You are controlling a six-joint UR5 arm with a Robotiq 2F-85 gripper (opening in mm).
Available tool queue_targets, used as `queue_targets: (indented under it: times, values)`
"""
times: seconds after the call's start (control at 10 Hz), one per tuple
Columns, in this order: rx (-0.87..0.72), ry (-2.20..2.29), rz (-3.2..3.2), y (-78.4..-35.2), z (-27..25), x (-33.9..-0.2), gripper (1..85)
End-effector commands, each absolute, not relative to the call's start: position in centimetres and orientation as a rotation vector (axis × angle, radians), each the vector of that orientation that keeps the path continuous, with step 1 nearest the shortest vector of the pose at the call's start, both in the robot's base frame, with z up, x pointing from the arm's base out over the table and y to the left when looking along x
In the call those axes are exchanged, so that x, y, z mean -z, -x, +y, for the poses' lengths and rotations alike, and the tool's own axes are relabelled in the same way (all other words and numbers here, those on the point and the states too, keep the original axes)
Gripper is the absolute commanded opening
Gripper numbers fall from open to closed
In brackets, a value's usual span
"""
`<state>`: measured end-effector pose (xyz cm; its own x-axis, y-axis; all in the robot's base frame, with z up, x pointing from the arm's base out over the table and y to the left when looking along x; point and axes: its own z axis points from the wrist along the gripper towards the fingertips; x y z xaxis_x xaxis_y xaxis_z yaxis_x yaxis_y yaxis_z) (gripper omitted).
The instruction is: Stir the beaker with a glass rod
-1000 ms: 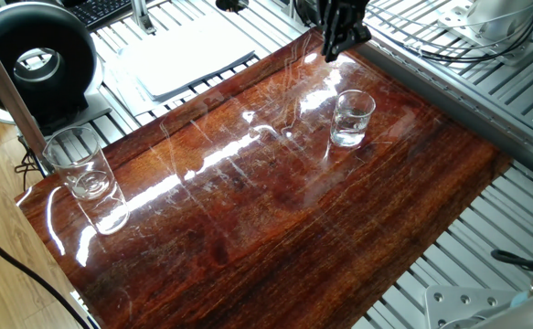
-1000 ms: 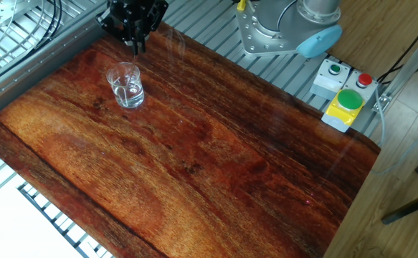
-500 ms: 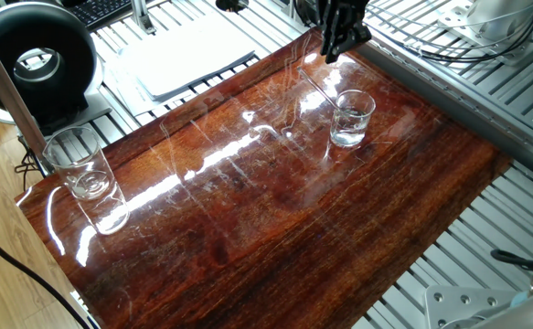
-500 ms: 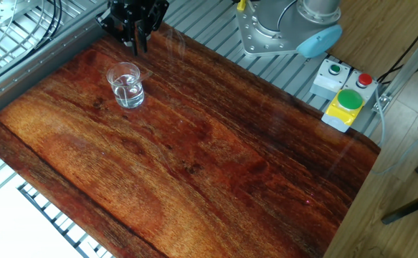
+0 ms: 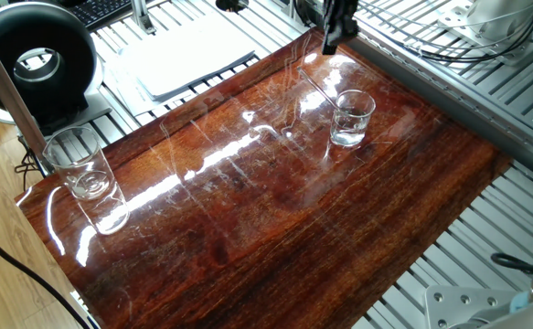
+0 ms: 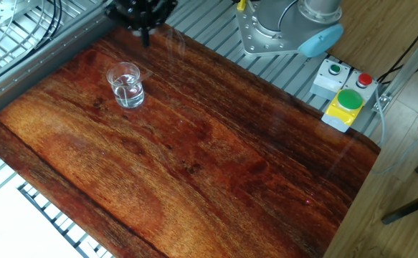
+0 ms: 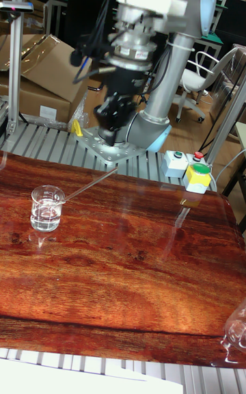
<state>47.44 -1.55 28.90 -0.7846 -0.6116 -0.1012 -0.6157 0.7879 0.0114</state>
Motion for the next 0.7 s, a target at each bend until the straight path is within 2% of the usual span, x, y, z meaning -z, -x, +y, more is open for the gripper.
queue_targets:
  times: [0.0,0.6]
  values:
    - [-0.183,0.279,3.031,-46.8,2.5,-31.0,1.0]
    - [-0.209,0.205,3.032,-47.4,4.4,-30.8,1.0]
